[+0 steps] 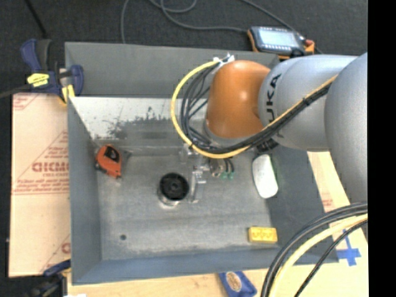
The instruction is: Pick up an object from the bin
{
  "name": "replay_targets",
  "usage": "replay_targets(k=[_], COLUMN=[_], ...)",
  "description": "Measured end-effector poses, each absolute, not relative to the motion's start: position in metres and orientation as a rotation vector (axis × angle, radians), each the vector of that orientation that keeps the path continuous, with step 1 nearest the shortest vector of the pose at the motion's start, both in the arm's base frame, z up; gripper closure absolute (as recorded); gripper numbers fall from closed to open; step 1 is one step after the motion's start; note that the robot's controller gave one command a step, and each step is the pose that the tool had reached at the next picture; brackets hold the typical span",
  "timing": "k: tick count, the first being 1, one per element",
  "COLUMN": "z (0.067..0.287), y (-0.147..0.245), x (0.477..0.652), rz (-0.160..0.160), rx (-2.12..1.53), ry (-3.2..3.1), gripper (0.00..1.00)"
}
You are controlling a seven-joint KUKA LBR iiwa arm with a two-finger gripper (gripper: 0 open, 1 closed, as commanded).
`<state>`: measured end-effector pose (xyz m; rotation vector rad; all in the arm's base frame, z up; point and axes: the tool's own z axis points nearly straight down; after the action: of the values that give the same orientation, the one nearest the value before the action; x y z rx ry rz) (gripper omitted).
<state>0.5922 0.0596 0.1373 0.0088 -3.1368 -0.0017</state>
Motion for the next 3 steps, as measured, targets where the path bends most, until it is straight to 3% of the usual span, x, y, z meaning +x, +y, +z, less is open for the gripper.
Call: replay_targets(k=[1,3], z=[0.142,0.093], y=[0.059,0.066], x=[0.594,0.600], rz=[-0.003,0.000], rx=[0.007,0.277], ry=[-3.145,-3.129], gripper=[0.00,0.00])
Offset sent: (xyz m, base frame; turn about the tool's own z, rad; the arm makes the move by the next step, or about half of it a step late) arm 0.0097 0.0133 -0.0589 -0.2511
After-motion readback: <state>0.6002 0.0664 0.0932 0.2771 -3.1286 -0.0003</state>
